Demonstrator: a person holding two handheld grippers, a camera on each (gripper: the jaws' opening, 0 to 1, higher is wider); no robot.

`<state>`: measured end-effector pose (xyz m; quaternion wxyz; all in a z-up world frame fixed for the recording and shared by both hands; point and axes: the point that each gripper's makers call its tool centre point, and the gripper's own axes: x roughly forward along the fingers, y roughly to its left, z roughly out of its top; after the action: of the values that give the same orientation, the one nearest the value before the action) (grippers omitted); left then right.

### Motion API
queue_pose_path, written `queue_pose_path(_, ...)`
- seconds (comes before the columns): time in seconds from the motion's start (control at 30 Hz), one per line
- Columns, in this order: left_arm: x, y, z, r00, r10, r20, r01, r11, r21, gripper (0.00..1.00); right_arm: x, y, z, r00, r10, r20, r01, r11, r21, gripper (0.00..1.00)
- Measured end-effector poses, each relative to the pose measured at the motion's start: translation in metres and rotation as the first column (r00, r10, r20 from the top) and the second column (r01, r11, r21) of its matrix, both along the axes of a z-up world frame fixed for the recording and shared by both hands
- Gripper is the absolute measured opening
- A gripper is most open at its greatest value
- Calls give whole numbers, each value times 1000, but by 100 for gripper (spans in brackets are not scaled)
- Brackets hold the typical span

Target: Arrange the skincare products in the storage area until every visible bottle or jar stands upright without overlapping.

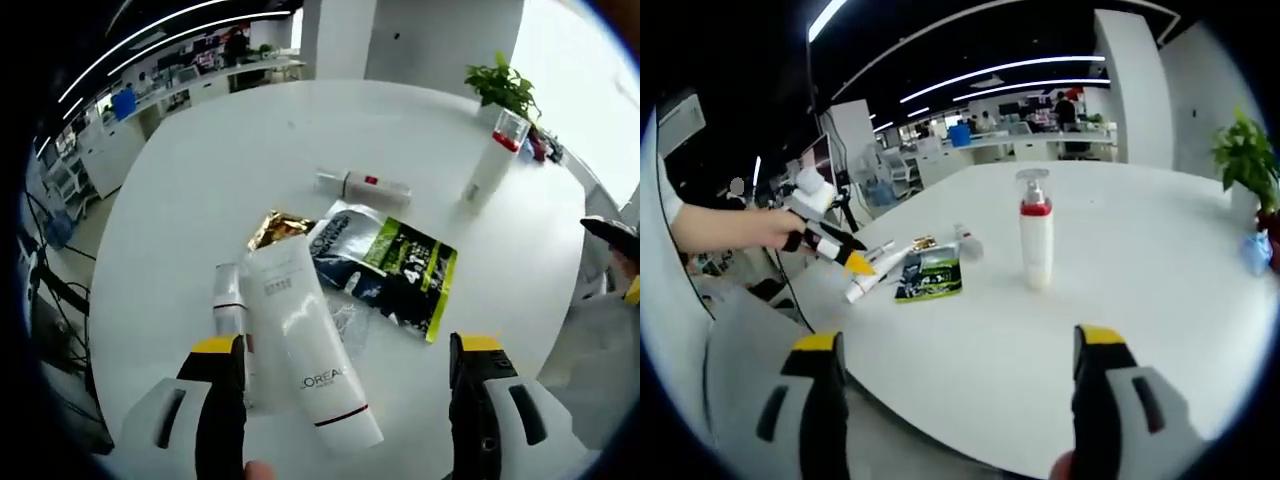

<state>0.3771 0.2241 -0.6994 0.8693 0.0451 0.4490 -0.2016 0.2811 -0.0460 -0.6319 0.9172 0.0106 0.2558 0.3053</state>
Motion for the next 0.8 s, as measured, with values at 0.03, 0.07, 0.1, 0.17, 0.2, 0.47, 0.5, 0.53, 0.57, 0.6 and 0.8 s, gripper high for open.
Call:
queue_pose_path(0.03,0,1,-2,1000,7,-13,-7,1000,7,80,0,1,-1,1000,5,-5,-5,1000,-1,95)
queue_pose_path(0.07,1,2,-4,1000,10,-20,-9,1000,14,80,-1,1,-2,1000,9,-8,-9,1000,-2,95)
queue_pose_path(0.1,1,2,-5,1000,10,-21,-10,1000,15,79,-1,2,-2,1000,11,-11,-11,1000,-4,95)
queue_pose_path(0.17,2,4,-9,999,16,-36,-15,1000,25,77,-2,2,-3,1000,15,-14,-15,1000,-6,95)
queue_pose_path(0.2,3,4,-11,999,20,-42,-19,999,26,77,-2,2,-3,1000,16,-17,-16,1000,-6,95)
queue_pose_path(0.47,12,8,-21,995,42,-87,-39,999,33,70,-1,1,-7,999,11,-34,-11,1000,-7,95)
queue_pose_path(0.5,13,9,-23,994,46,-97,-43,998,35,68,-1,1,-7,999,10,-35,-10,1000,-7,95)
queue_pose_path(0.53,14,10,-25,994,46,-102,-43,998,38,67,-1,1,-8,999,9,-36,-9,1000,-8,95)
queue_pose_path(0.57,15,10,-26,993,46,-110,-41,998,41,66,-1,1,-8,999,8,-37,-9,1000,-7,95)
queue_pose_path(0.6,16,12,-29,992,49,-119,-43,998,49,64,-1,1,-8,999,7,-38,-7,1000,-7,95)
queue_pose_path(0.8,18,16,-35,985,66,-160,-58,997,49,58,0,0,-8,999,0,-41,-1,1000,-8,94)
